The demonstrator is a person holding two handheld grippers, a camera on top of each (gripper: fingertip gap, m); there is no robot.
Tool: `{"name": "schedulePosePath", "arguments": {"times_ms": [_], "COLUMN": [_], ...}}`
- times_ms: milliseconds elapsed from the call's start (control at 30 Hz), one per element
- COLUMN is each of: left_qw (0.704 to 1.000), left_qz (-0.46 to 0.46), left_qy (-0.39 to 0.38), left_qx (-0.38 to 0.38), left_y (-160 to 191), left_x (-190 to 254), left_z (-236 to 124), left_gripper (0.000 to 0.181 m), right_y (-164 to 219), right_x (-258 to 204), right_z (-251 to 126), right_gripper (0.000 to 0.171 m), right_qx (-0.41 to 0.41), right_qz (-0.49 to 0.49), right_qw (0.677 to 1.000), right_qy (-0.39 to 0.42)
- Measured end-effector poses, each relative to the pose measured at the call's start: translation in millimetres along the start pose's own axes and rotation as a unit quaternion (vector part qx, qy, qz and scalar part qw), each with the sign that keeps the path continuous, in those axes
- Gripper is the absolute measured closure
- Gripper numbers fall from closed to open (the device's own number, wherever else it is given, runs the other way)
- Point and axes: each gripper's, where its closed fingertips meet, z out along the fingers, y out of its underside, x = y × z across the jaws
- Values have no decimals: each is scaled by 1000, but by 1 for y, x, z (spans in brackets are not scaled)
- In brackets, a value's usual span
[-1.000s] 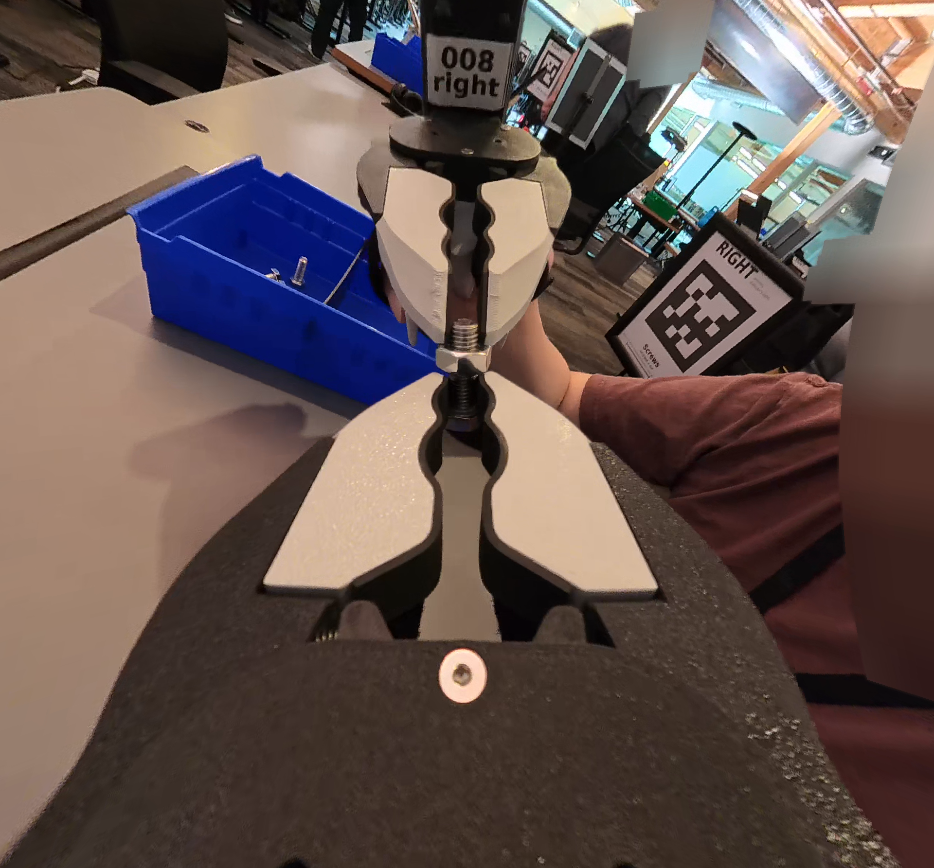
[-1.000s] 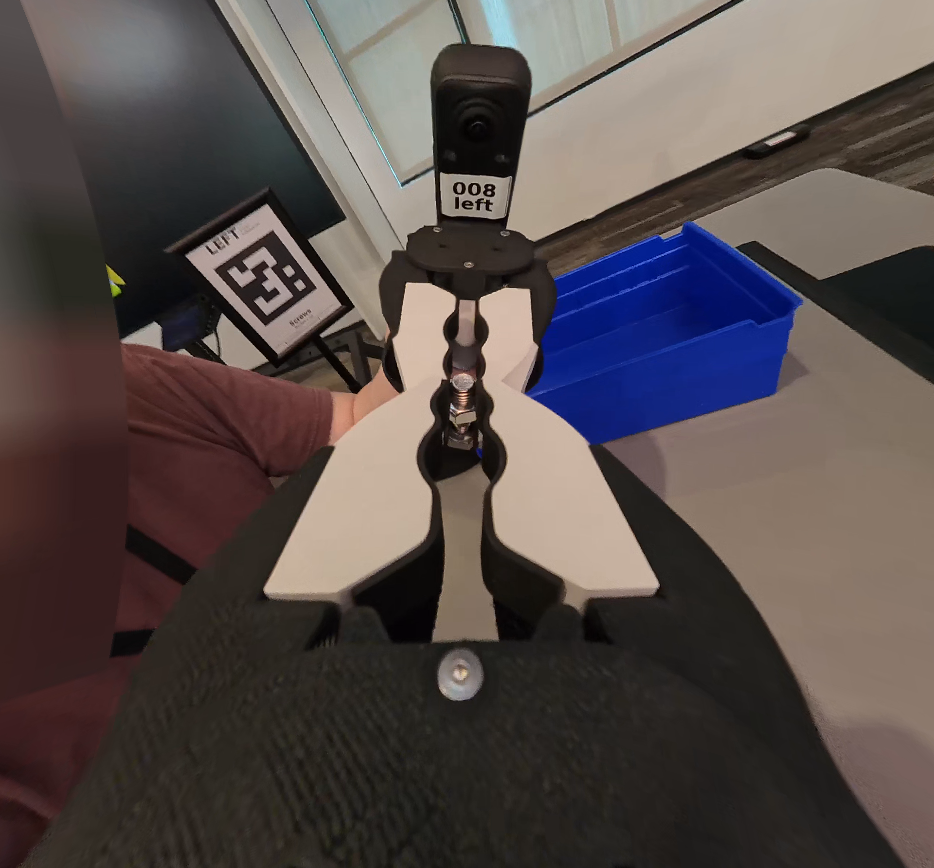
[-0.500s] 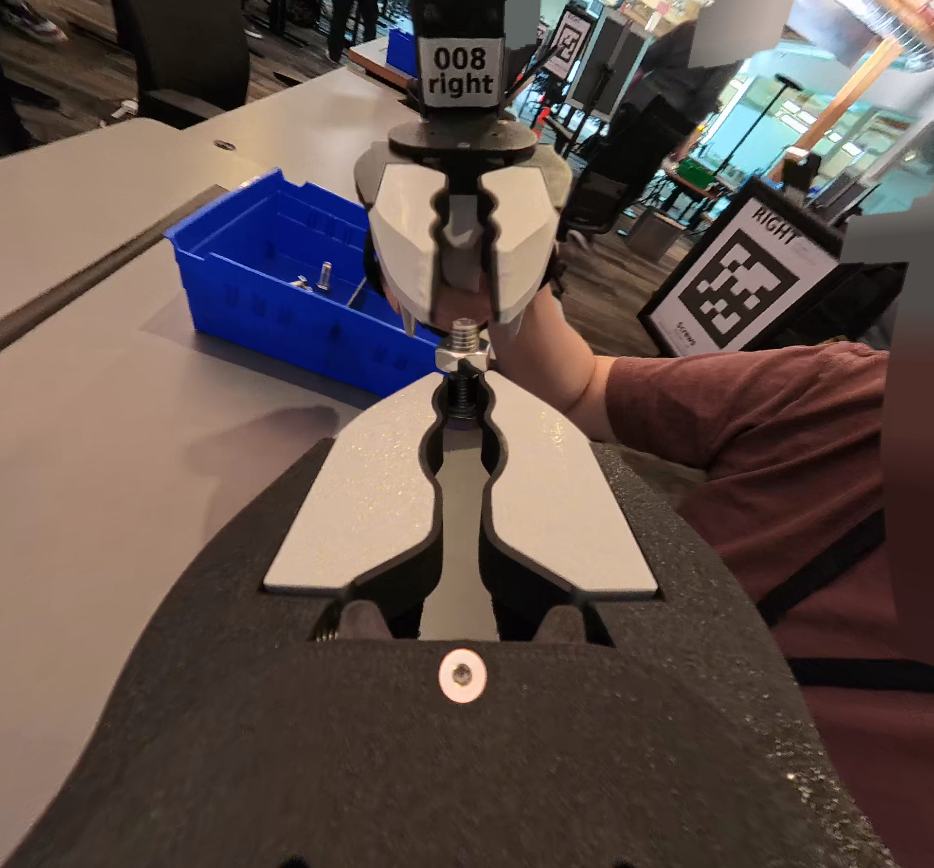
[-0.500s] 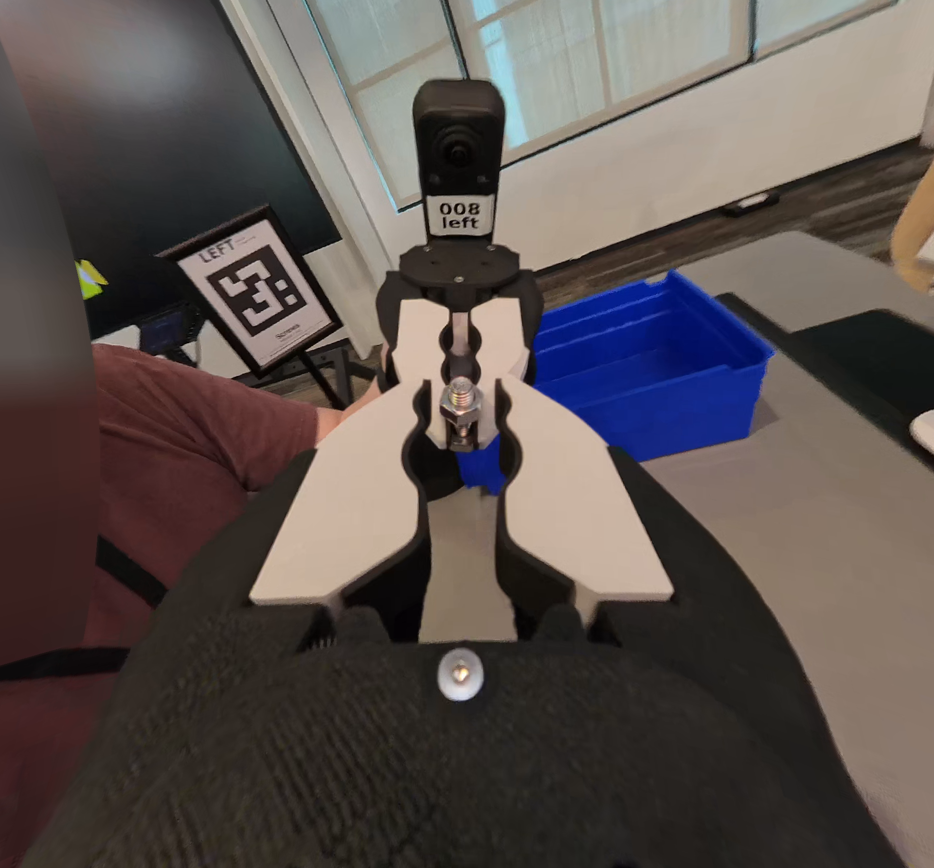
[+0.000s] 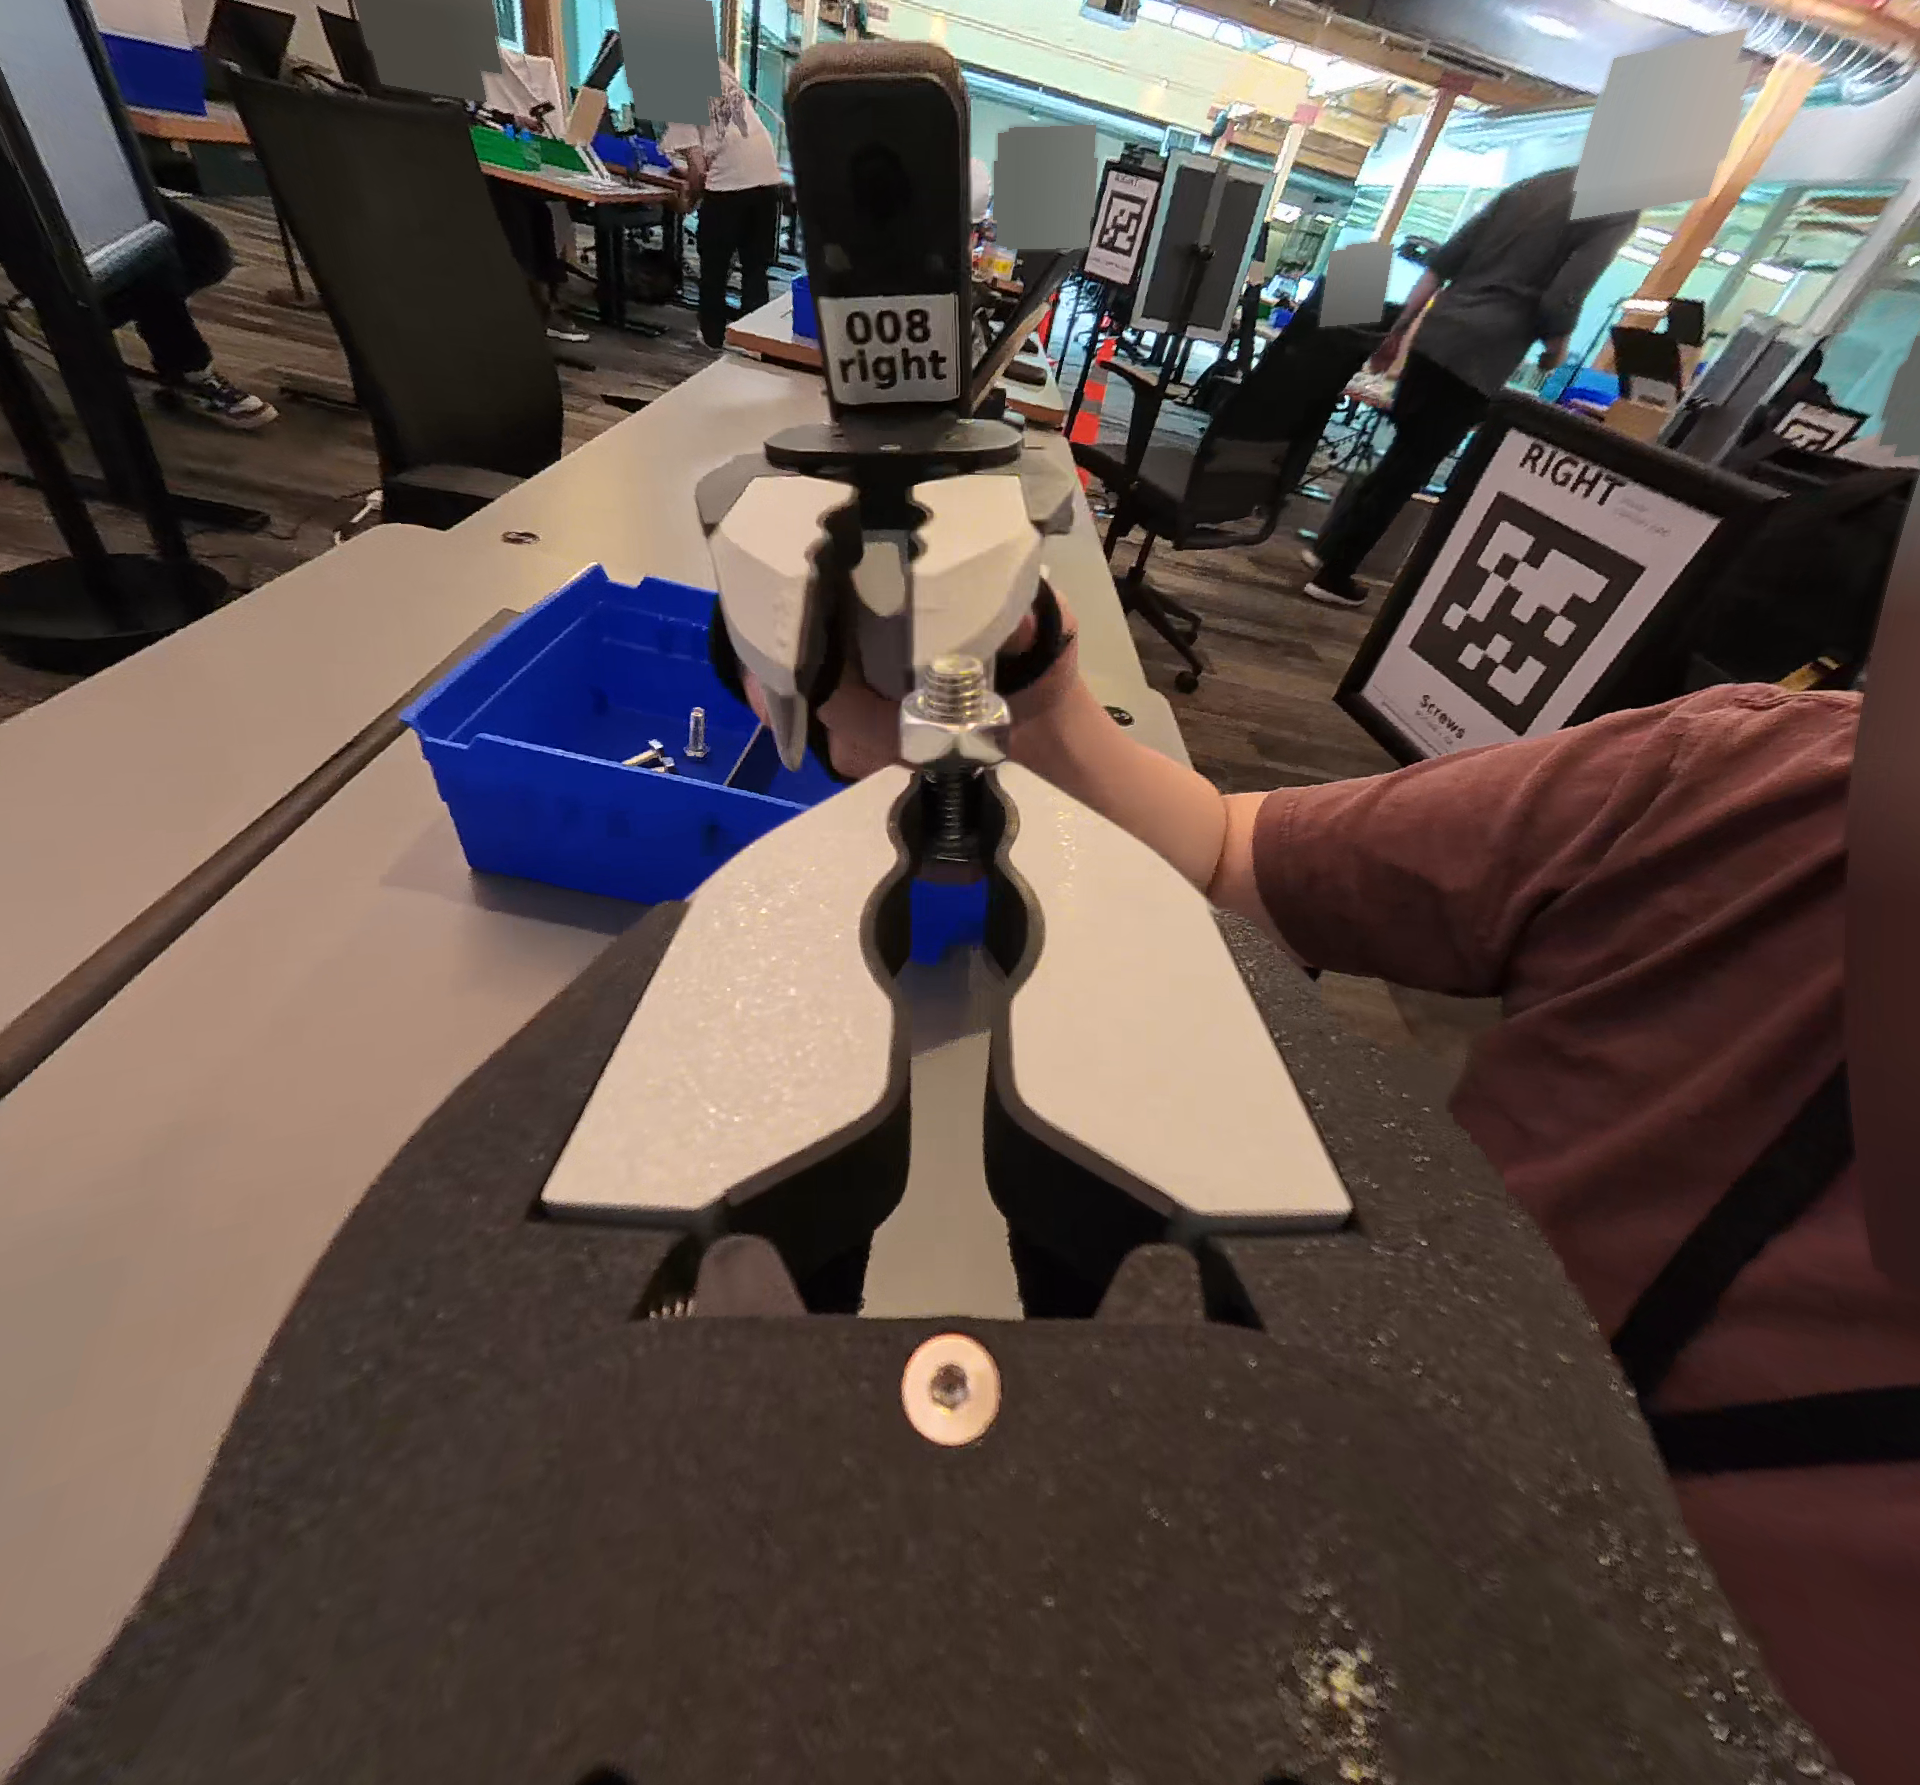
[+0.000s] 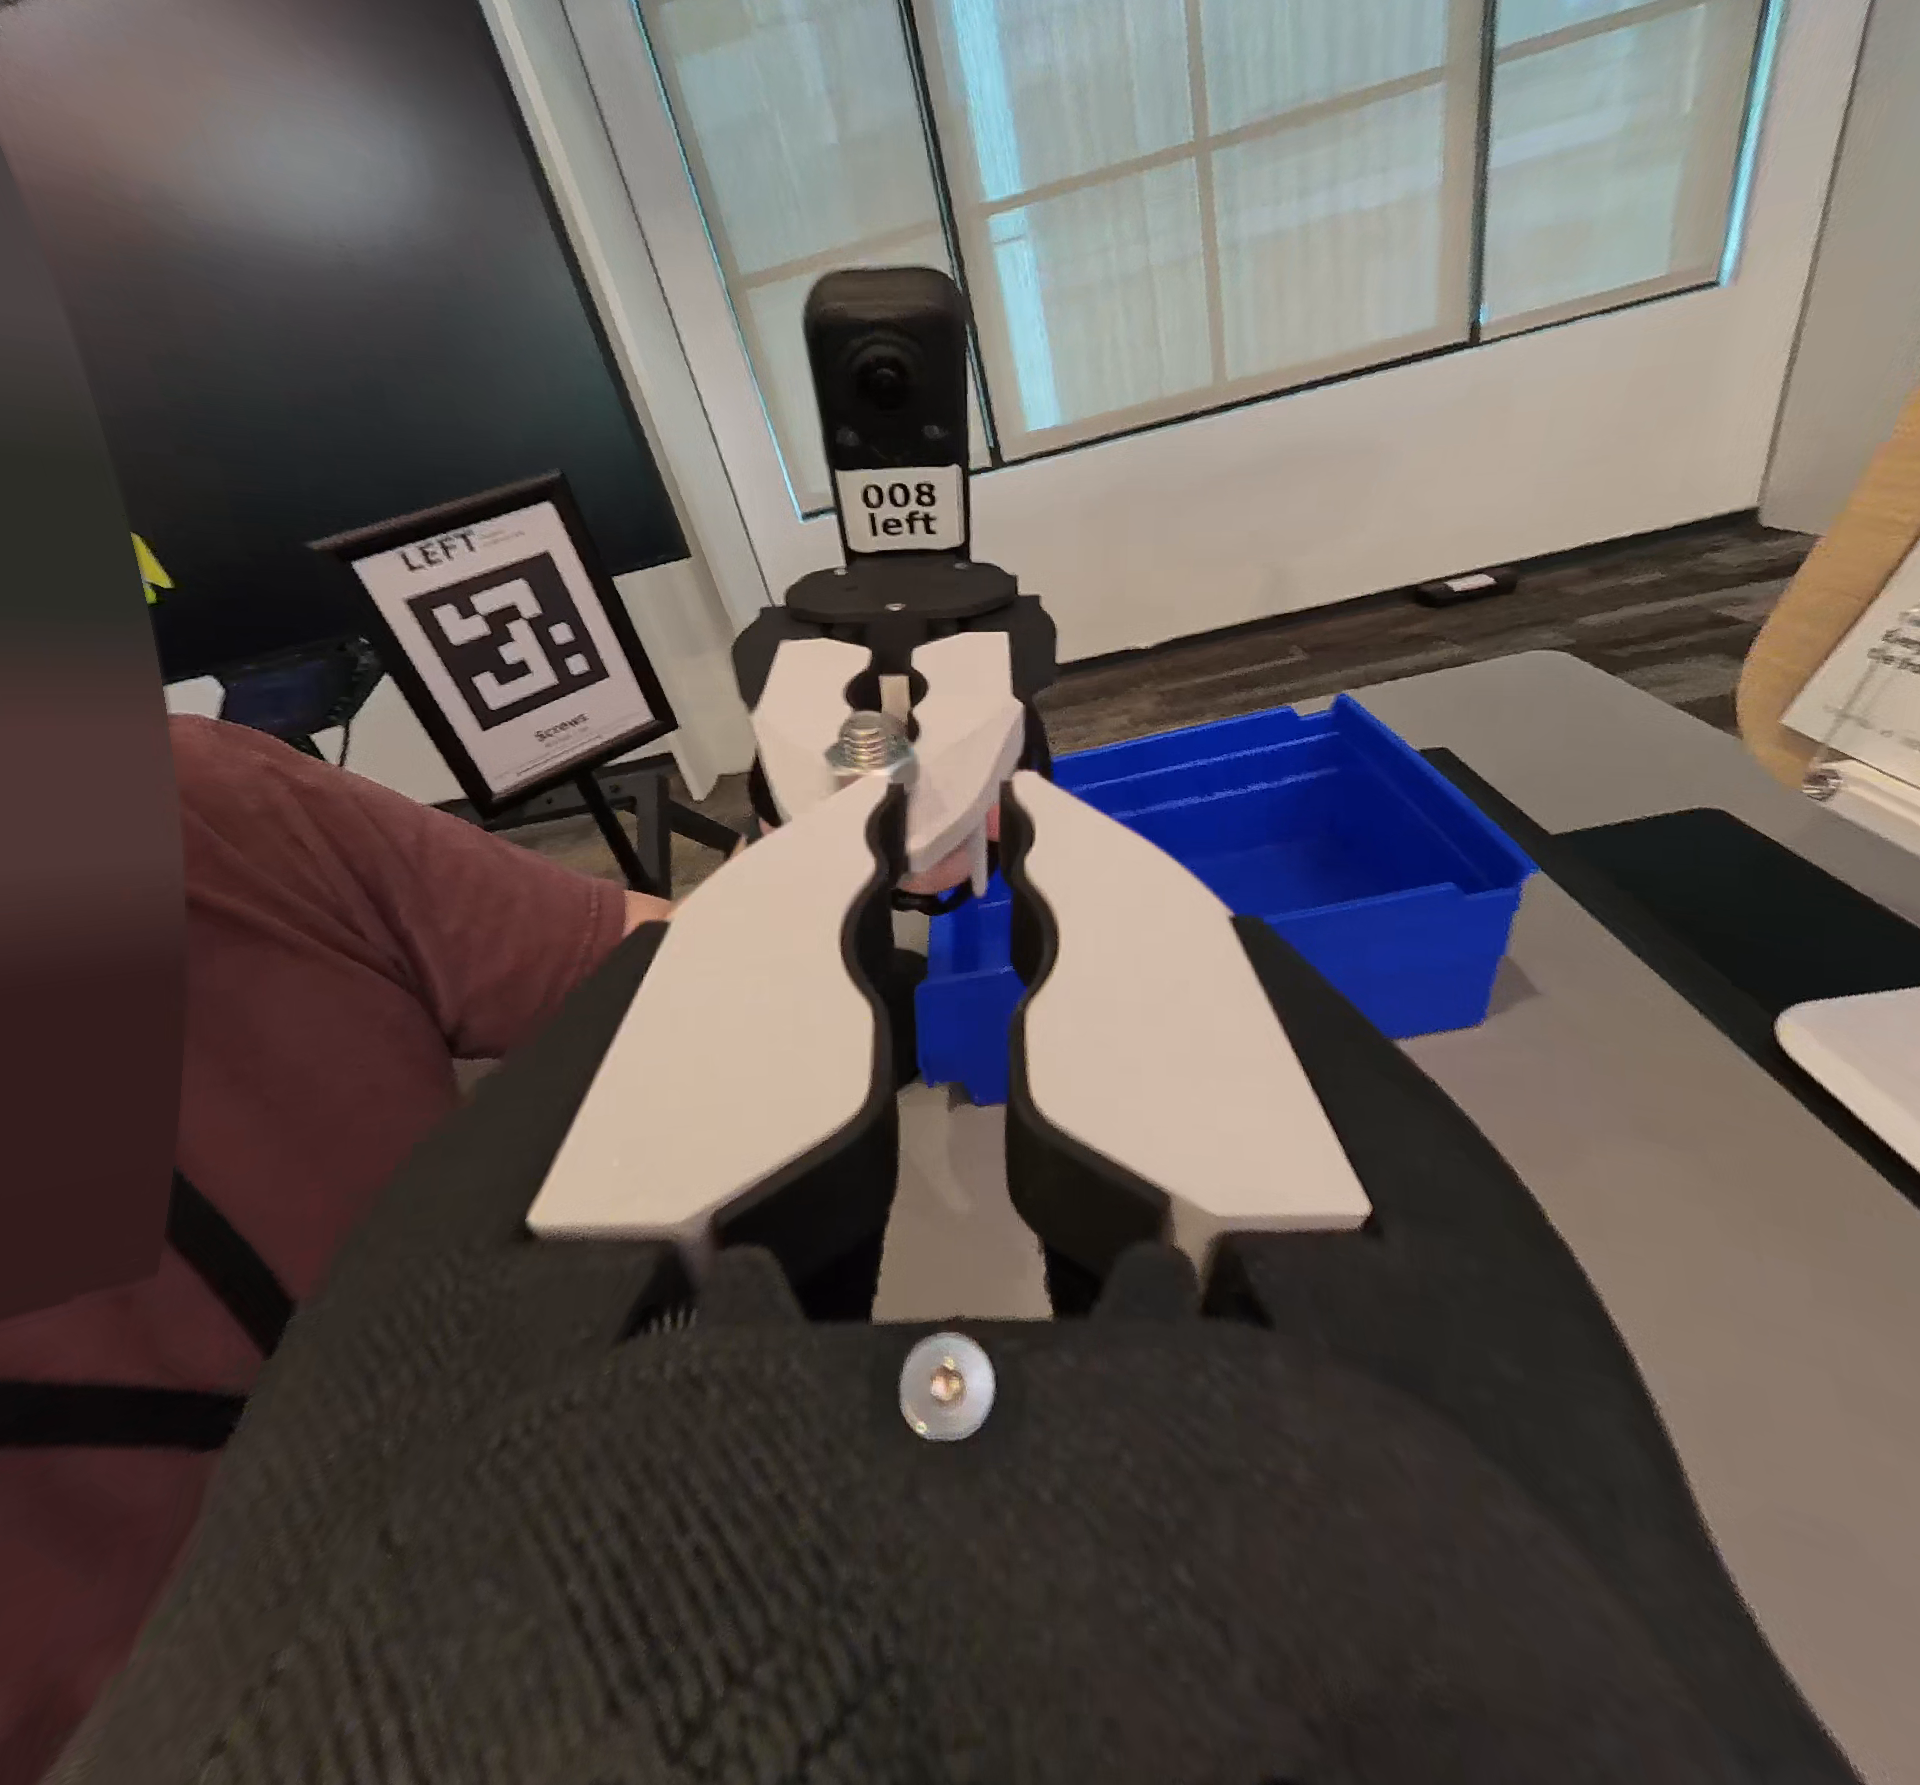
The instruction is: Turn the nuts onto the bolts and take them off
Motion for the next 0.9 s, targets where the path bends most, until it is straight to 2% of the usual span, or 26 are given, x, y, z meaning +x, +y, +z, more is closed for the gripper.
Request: {"name": "schedulePosePath", "arguments": {"times_ms": [100,233,300,333,367,533,667,700,767,900], "left_qw": [1000,1000,1000,1000,1000,1000,1000,1000,999,999], "left_qz": [2,-4,-1,-2,-6,-5,-10,-9,-16,-23], "left_qy": [-16,4,2,6,16,7,21,22,42,31], "left_qx": [-6,-6,-6,-2,3,-8,-4,-1,5,2], "left_y": [2,2,2,0,-2,1,0,-1,-4,-3], "left_x": [-5,2,3,4,6,4,9,9,15,10], "left_z": [-1,2,2,2,0,0,3,2,-1,-3], "left_gripper": [172,172,171,172,172,172,172,172,172,172], "right_y": [1,7,6,4,2,7,5,3,-3,3], "right_x": [-16,-13,-12,-9,-5,-23,-14,-6,7,-20], "right_z": [5,15,10,6,3,14,10,4,-5,9], "right_gripper": [147,140,142,150,152,136,135,144,144,135], "right_qx": [-7,-13,-12,-4,4,-13,-4,2,25,-6], "right_qz": [10,-24,-10,3,15,8,15,32,53,23], "right_qw": [999,1000,1000,1000,999,998,999,999,998,998], "right_qy": [-41,-9,-27,-31,-30,-53,-37,-34,-21,-57]}}
